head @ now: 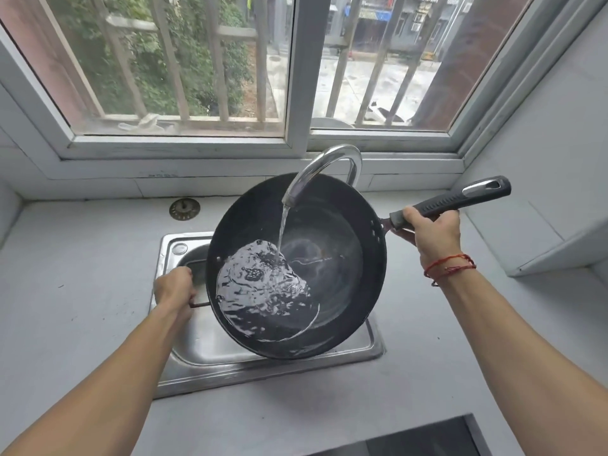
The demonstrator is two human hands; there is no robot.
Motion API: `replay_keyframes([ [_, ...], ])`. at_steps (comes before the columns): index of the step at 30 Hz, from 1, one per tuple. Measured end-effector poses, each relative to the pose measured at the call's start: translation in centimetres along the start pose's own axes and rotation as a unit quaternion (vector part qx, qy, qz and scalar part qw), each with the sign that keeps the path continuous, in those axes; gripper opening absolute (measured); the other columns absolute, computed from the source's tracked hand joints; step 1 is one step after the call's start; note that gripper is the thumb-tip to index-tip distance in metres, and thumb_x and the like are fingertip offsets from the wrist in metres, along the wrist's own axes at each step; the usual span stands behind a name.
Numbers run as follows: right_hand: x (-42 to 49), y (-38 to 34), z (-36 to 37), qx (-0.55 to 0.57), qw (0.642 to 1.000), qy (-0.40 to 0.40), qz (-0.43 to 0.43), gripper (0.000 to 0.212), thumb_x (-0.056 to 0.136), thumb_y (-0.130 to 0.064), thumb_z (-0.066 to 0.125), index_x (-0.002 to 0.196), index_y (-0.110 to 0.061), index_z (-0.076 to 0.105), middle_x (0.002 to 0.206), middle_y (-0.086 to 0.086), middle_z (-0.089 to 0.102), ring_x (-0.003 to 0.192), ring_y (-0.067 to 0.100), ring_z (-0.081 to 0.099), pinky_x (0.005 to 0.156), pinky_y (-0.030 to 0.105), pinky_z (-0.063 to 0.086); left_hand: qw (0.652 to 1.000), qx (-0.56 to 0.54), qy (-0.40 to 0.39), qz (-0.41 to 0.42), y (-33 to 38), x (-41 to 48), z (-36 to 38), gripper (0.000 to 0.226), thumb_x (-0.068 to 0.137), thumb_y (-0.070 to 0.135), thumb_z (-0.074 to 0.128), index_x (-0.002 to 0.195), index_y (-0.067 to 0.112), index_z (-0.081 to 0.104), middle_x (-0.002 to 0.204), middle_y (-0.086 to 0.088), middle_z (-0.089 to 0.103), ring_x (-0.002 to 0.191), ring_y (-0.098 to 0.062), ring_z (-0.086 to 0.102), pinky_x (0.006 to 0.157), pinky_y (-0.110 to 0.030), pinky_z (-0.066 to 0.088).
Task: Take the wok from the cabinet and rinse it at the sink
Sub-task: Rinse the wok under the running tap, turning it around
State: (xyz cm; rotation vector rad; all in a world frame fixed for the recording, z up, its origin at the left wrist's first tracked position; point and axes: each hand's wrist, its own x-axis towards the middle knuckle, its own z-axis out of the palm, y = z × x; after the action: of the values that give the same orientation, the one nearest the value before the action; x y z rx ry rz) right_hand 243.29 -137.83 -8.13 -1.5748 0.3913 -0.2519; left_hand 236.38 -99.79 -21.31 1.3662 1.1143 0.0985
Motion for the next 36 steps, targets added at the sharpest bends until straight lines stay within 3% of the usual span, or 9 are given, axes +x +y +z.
replay_keyframes([
  [4, 0.2, 1.0, 0.7, 0.049, 0.998, -0.010, 0.025, 0.034, 0.079, -0.004, 0.068, 0.107, 0.002, 0.050, 0.093, 0.037, 0.061, 0.088, 0.047, 0.069, 0.070, 0.045, 0.061, 0.999, -0.030, 0.027, 0.017, 0.7, 0.3, -0.5, 0.018, 0.081, 0.008, 0.047, 0.065, 0.015, 0.049, 0.058, -0.004, 0.040, 0.047, -0.018, 0.032, 0.043, -0.026, 0.021],
  [6, 0.2, 1.5, 1.0, 0.060, 0.997, -0.019, 0.037, 0.011, 0.086, 0.004, 0.063, 0.093, 0.004, 0.053, 0.081, 0.027, 0.062, 0.082, 0.041, 0.067, 0.067, 0.039, 0.060, 0.998, -0.042, 0.042, 0.023, 1.1, 0.5, -0.8, 0.018, 0.079, 0.007, 0.047, 0.064, 0.015, 0.049, 0.057, -0.005, 0.040, 0.046, -0.018, 0.033, 0.044, -0.027, 0.021],
  [9, -0.1, 2.1, 1.6, 0.088, 0.993, -0.026, 0.068, 0.020, 0.091, 0.007, 0.058, 0.072, 0.002, 0.056, 0.070, 0.014, 0.064, 0.076, 0.032, 0.063, 0.069, 0.036, 0.061, 0.996, -0.057, 0.063, 0.034, 1.9, 0.8, -1.4, 0.013, 0.073, 0.007, 0.046, 0.062, 0.014, 0.048, 0.054, -0.006, 0.039, 0.046, -0.021, 0.033, 0.047, -0.029, 0.021],
  [14, 0.3, 4.4, 2.4, 0.160, 0.977, -0.032, 0.137, 0.008, 0.091, 0.008, 0.058, 0.082, 0.010, 0.059, 0.064, 0.010, 0.069, 0.078, 0.028, 0.065, 0.070, 0.037, 0.061, 0.992, -0.059, 0.097, 0.055, 3.3, 1.4, -2.8, 0.011, 0.070, 0.008, 0.048, 0.061, 0.014, 0.048, 0.058, -0.006, 0.043, 0.052, -0.022, 0.036, 0.050, -0.032, 0.024],
  [18, 0.0, 5.9, 3.5, 0.231, 0.956, -0.019, 0.179, 0.015, 0.089, 0.013, 0.058, 0.102, 0.015, 0.052, 0.085, 0.024, 0.065, 0.080, 0.031, 0.067, 0.074, 0.045, 0.060, 0.988, -0.075, 0.106, 0.083, 4.4, 1.5, -3.8, 0.015, 0.074, 0.007, 0.047, 0.061, 0.014, 0.047, 0.059, -0.006, 0.042, 0.051, -0.020, 0.036, 0.048, -0.030, 0.024],
  [22, -0.4, 7.0, 4.4, 0.283, 0.935, -0.021, 0.211, 0.006, 0.088, 0.019, 0.053, 0.093, 0.017, 0.051, 0.091, 0.028, 0.060, 0.083, 0.032, 0.063, 0.077, 0.052, 0.057, 0.984, -0.084, 0.105, 0.117, 5.1, 1.3, -4.9, 0.015, 0.076, 0.005, 0.046, 0.062, 0.013, 0.047, 0.060, -0.006, 0.042, 0.052, -0.019, 0.037, 0.049, -0.031, 0.025],
  [26, -0.6, 8.8, 5.0, 0.302, 0.922, -0.016, 0.240, 0.018, 0.088, 0.020, 0.052, 0.106, 0.018, 0.051, 0.093, 0.028, 0.060, 0.083, 0.032, 0.065, 0.062, 0.045, 0.060, 0.981, -0.082, 0.103, 0.145, 6.0, 1.1, -6.0, 0.017, 0.077, 0.005, 0.047, 0.062, 0.013, 0.048, 0.061, -0.005, 0.044, 0.054, -0.018, 0.037, 0.050, -0.030, 0.027],
  [30, -0.6, 10.5, 6.1, 0.302, 0.912, -0.040, 0.274, 0.004, 0.089, 0.018, 0.050, 0.090, 0.016, 0.054, 0.091, 0.025, 0.060, 0.081, 0.030, 0.064, 0.057, 0.043, 0.059, 0.978, -0.065, 0.108, 0.168, 7.0, 1.0, -7.2, 0.013, 0.076, 0.009, 0.050, 0.064, 0.013, 0.052, 0.062, -0.005, 0.047, 0.055, -0.019, 0.040, 0.052, -0.030, 0.029],
  [36, -0.6, 12.8, 8.1, 0.314, 0.890, -0.060, 0.326, 0.009, 0.091, 0.017, 0.047, 0.094, 0.013, 0.055, 0.096, 0.025, 0.060, 0.088, 0.033, 0.063, 0.064, 0.052, 0.059, 0.972, -0.062, 0.111, 0.195, 8.5, 0.3, -9.1, 0.010, 0.072, 0.012, 0.051, 0.062, 0.014, 0.050, 0.061, -0.006, 0.044, 0.054, -0.018, 0.038, 0.052, -0.030, 0.027],
])
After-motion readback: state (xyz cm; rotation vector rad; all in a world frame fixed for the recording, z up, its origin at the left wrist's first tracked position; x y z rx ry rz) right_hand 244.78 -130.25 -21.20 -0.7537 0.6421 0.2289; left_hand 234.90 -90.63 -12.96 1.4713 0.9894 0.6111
